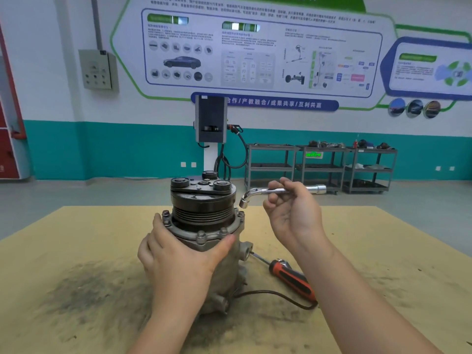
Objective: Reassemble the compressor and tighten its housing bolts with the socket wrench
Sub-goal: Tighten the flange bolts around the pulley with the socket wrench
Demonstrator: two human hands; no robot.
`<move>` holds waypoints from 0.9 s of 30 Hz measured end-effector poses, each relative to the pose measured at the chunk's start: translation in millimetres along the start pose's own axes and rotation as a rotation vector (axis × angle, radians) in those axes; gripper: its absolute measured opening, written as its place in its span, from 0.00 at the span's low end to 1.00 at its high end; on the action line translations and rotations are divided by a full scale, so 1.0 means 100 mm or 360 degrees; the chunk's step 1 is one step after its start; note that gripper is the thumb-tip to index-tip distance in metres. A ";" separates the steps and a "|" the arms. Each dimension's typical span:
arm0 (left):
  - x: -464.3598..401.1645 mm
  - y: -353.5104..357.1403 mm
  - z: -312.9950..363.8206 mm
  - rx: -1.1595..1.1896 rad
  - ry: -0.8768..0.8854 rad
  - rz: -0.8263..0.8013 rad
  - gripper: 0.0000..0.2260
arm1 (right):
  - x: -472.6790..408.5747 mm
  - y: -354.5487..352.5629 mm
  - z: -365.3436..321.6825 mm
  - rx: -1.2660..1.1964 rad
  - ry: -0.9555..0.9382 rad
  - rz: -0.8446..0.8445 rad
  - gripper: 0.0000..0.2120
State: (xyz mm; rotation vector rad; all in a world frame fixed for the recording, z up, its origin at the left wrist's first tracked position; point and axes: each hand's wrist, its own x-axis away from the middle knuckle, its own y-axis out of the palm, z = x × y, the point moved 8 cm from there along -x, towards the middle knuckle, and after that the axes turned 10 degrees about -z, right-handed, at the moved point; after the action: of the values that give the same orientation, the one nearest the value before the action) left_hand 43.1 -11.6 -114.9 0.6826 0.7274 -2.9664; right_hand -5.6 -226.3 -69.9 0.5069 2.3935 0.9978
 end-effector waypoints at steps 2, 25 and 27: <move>0.00 0.03 -0.03 0.0025 0.0048 0.0026 0.63 | -0.14 0.01 0.04 0.0060 0.0022 -0.0023 0.06; -0.21 -0.02 -0.21 0.0424 0.0297 -0.0097 0.38 | -0.24 0.03 0.16 0.0122 0.0315 -0.0196 0.07; -0.23 -0.02 -0.21 0.0426 0.0316 -0.0085 0.36 | -0.23 0.03 0.14 0.0156 0.0294 -0.0210 0.07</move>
State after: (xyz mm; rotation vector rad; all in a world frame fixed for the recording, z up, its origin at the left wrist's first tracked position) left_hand 72.0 -2.9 -121.4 0.9987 0.3601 -3.1081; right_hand 21.8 -228.2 -69.3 0.2967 2.6117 0.9077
